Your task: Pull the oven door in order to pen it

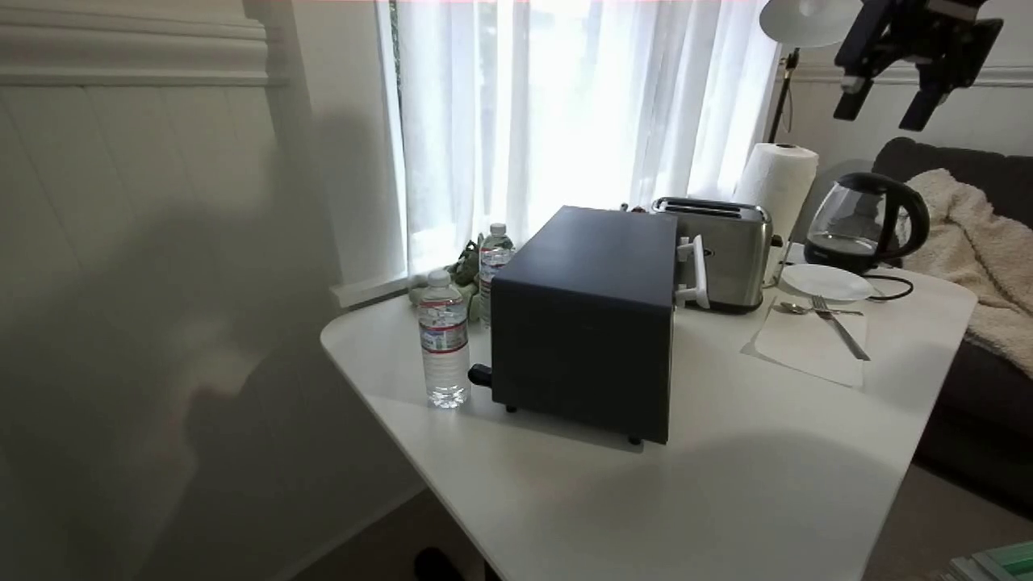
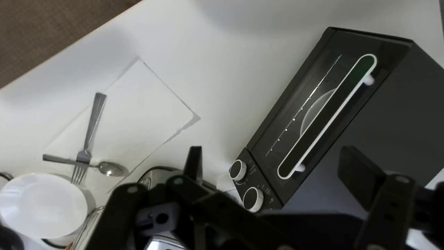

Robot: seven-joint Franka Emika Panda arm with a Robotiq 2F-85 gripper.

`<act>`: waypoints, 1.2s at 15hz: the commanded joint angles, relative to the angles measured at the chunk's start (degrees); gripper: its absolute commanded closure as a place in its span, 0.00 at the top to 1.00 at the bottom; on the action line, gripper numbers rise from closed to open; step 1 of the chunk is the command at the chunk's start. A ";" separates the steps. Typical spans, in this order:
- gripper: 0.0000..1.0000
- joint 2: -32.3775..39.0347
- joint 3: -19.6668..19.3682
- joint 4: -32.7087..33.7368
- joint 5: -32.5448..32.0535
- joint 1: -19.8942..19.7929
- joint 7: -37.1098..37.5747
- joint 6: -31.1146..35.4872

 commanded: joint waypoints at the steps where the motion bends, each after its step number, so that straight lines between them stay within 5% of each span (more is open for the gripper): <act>1: 1.00 1.67 -0.52 -5.06 4.96 0.93 2.83 7.77; 10: 1.00 9.56 -0.25 -10.56 17.88 4.77 7.99 21.32; 18: 1.00 14.37 2.31 -9.94 19.42 8.47 9.07 19.65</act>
